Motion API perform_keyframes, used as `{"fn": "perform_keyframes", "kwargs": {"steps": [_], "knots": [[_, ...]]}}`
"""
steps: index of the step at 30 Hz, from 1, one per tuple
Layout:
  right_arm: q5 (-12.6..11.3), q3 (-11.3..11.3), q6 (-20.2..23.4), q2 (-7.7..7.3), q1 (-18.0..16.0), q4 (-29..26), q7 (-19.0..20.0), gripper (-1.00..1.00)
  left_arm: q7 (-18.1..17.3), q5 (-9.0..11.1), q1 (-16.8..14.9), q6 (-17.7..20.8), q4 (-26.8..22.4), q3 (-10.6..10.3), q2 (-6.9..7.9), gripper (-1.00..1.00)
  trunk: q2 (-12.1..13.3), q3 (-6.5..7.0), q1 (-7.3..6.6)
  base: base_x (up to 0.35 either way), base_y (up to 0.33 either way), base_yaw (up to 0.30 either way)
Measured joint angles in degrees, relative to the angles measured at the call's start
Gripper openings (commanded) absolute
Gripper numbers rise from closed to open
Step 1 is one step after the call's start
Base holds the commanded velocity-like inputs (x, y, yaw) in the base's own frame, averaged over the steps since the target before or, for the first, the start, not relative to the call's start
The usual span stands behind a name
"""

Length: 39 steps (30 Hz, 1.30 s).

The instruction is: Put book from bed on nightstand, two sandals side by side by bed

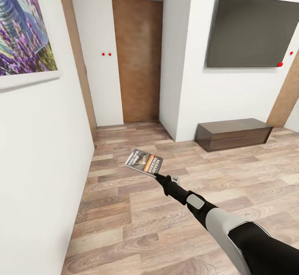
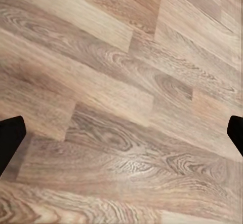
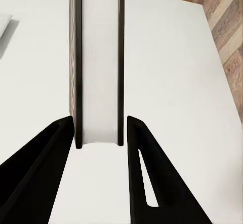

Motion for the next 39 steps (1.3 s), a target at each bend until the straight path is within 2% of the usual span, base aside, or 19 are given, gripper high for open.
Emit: {"fn": "perform_keyframes", "kwargs": {"steps": [14, 39], "knots": [[0.0, 0.1, 0.0, 0.00, 0.0, 0.0, 0.0, -1.00, 0.0, 0.0, 0.0, 0.0, 0.0, 0.0, 0.02, 1.00, 0.0, 0.00, -0.01, 0.285, 0.000, -0.072], [0.1, 0.1, 0.0, -0.01, 0.0, 0.0, 0.0, -1.00, 0.0, 0.0, 0.0, 0.0, 0.0, 0.0, 0.02, 1.00, 0.0, 0.00, -0.01, 0.306, 0.000, -0.253]]}}
